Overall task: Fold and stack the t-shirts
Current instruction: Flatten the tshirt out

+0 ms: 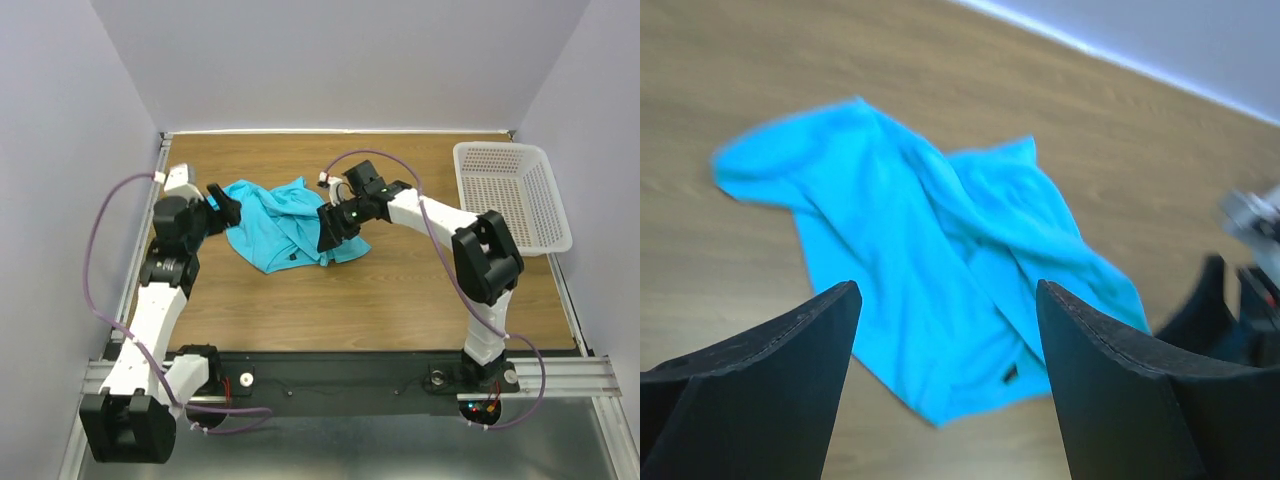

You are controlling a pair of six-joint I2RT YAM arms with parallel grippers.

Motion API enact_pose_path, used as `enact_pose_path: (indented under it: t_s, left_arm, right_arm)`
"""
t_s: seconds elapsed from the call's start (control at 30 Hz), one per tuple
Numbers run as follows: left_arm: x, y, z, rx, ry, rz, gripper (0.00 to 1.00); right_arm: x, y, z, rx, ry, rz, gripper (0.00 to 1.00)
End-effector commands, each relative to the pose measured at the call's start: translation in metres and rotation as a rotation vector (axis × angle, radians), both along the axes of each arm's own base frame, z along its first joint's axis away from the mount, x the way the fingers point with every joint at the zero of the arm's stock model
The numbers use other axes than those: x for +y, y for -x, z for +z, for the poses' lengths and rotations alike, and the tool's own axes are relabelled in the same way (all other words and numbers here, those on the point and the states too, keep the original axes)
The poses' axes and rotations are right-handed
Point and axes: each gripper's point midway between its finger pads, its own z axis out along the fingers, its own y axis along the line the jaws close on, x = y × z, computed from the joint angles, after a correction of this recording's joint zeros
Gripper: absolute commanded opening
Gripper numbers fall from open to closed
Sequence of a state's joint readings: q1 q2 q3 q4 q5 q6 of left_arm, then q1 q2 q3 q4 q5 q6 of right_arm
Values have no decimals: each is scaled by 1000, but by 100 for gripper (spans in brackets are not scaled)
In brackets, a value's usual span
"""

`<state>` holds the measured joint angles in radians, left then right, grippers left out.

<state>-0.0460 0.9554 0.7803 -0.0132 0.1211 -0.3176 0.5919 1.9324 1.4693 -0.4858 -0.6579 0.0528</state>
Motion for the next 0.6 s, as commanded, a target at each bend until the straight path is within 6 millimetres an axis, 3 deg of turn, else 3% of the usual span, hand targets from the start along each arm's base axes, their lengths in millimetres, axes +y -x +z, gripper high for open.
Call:
enact_pose_path:
  t_s: [0.0,0.07,0.1,0.2,0.27,0.33,0.4,0.43,0.5,0.57]
  left_arm:
    - [-43,39,-53,161,224,-152,82]
    - [-46,44,-51,142,259,-153,82]
    - [-48,50,-61,167,286,-148,82]
    - [-52,51,-66,154,322,-153,82]
    - [-58,52,-70,158,356,-160,81]
    - [-64,51,-72,150,373,-173,81]
    - [-73,52,-75,160,384,-196,81]
    - [-76,51,-80,173,381,-195,81]
    - [-83,48,-81,176,375,-214,81]
    - [-94,44,-84,188,363,-238,81]
  right_arm:
    - [19,-5,-5,29,-14,-31,61]
    - [20,-7,-11,26,10,-46,59]
    - [21,-8,-15,30,20,-54,58]
    - [23,-9,-23,20,49,-69,49]
    - [23,-13,-21,3,59,-82,22]
    - [21,-29,-5,-83,73,-121,1]
    - [13,-44,15,-178,81,-143,0]
    - [6,-58,38,-248,74,-172,1]
    - [-23,-85,49,-372,167,-248,1]
    - [-67,-118,60,-496,277,-324,1]
